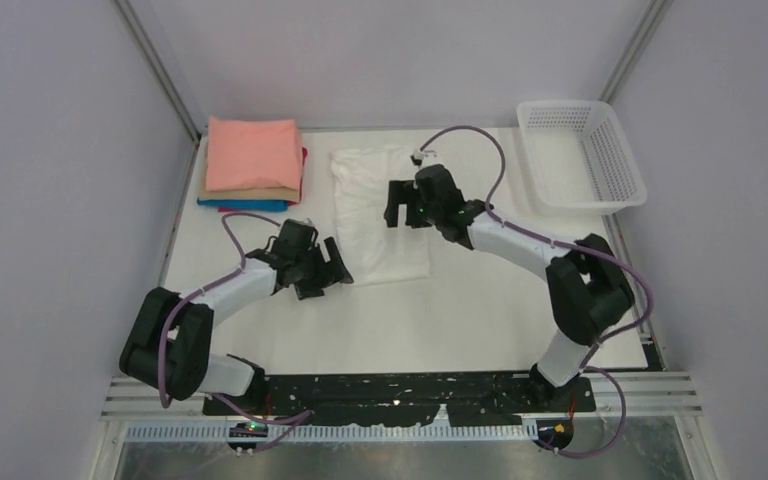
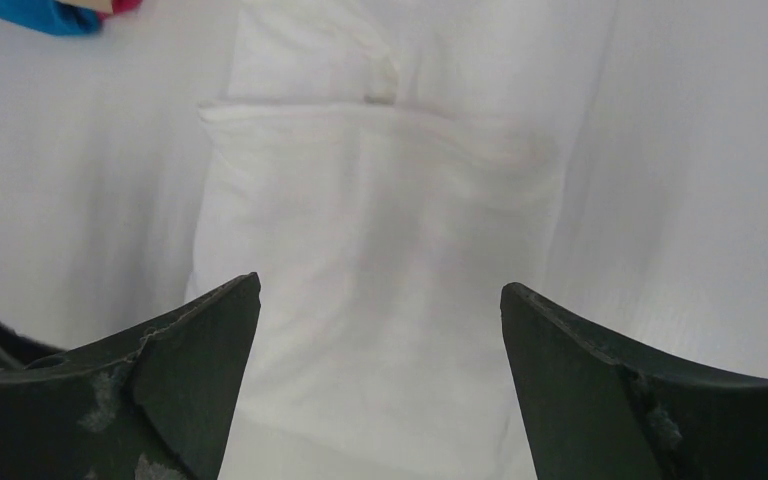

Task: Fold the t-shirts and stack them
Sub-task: Grab one side of the 2/3 rectangular tshirt with both arms, then fold the long partially folded tshirt into a neat square, then smooth out wrinkles on the folded tshirt

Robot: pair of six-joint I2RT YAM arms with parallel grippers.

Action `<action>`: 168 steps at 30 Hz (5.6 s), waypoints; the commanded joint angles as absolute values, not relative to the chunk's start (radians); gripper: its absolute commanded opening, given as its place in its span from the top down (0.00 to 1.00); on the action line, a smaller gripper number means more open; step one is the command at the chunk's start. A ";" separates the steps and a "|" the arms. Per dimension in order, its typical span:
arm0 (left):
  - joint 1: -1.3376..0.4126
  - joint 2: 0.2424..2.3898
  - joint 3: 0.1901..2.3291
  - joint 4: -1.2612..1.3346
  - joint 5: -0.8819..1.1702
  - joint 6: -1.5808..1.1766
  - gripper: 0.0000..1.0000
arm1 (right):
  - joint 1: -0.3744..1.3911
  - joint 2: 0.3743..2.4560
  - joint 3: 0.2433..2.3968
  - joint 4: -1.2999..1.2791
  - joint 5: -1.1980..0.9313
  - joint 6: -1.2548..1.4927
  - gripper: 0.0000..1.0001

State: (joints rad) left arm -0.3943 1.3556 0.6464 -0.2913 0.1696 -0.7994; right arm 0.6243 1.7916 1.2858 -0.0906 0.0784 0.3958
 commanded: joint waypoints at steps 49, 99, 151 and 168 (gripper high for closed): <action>-0.577 0.789 0.557 -0.579 0.060 -0.827 1.00 | 0.666 1.072 0.600 -0.244 -0.505 0.631 0.94; -0.354 1.537 1.209 -0.403 0.147 -0.653 1.00 | 0.204 1.545 0.984 -0.103 -0.795 0.556 0.94; -0.416 1.752 0.983 -0.124 0.381 -0.765 0.00 | 0.523 1.575 0.499 0.540 -0.378 0.850 0.05; -0.396 1.648 1.137 -0.233 0.282 -0.662 0.00 | 0.442 1.393 0.707 0.214 -0.339 0.590 0.05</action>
State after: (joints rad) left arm -0.4034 1.6604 1.0168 -0.2096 0.3264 -0.7193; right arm 0.4419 1.4487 0.5903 0.2577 -0.3714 0.6746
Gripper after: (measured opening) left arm 0.994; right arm 0.951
